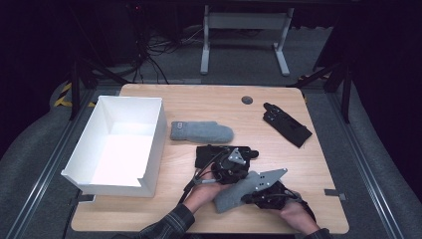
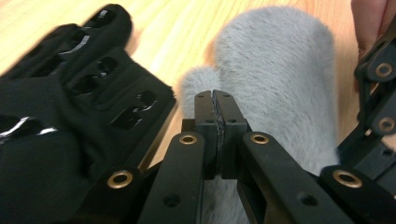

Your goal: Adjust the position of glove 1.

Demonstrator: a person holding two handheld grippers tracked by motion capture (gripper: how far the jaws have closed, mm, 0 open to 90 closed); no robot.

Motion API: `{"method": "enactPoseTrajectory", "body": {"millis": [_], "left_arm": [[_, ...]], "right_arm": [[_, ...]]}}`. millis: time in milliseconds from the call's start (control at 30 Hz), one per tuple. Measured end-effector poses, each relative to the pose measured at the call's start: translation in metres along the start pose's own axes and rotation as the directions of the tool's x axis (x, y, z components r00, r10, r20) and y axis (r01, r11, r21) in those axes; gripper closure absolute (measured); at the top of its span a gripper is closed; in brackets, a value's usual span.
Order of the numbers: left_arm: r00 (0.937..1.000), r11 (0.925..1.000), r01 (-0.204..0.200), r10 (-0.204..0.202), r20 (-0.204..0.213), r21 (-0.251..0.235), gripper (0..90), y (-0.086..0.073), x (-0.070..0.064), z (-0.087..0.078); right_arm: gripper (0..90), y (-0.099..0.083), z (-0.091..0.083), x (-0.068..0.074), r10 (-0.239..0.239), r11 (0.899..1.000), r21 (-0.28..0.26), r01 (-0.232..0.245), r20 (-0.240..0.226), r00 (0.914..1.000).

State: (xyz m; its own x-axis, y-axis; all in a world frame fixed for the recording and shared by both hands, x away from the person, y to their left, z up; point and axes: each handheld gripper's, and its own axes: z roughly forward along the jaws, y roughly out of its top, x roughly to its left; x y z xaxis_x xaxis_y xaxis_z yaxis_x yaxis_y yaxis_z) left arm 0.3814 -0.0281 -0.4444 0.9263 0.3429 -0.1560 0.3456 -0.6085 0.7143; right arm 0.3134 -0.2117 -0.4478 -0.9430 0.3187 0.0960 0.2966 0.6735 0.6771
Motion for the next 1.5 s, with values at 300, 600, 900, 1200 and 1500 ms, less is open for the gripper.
{"method": "enactPoseTrajectory", "body": {"millis": [300,600,900,1200,1500], "left_arm": [[1.0000,0.9997,-0.006,0.005,-0.006,-0.023,73.0,-0.013,-0.015,-0.029],[0.9993,0.9987,-0.036,0.035,0.015,0.037,70.9,-0.023,-0.032,-0.015],[0.9987,0.9958,-0.052,0.051,0.007,0.076,82.0,-0.031,-0.025,-0.027],[0.9993,0.9977,-0.031,0.032,-0.018,0.060,73.1,-0.040,-0.016,-0.050],[0.9882,1.0000,0.004,-0.005,-0.153,-0.007,84.3,-0.015,0.015,-0.076]], "right_arm": [[64.3,-0.020,-0.046,-0.008,0.070,0.993,-0.103,-0.058,0.119,0.9905],[39.4,-0.042,-0.072,-0.041,0.210,0.971,-0.179,-0.161,0.303,0.9294],[31.4,-0.057,-0.078,-0.068,0.296,0.951,-0.210,-0.227,0.411,0.8623],[23.6,-0.069,-0.067,-0.096,0.376,0.927,-0.189,-0.325,0.442,0.8144],[21.0,-0.075,-0.059,-0.099,0.367,0.930,-0.176,-0.322,0.465,0.8056]]}}
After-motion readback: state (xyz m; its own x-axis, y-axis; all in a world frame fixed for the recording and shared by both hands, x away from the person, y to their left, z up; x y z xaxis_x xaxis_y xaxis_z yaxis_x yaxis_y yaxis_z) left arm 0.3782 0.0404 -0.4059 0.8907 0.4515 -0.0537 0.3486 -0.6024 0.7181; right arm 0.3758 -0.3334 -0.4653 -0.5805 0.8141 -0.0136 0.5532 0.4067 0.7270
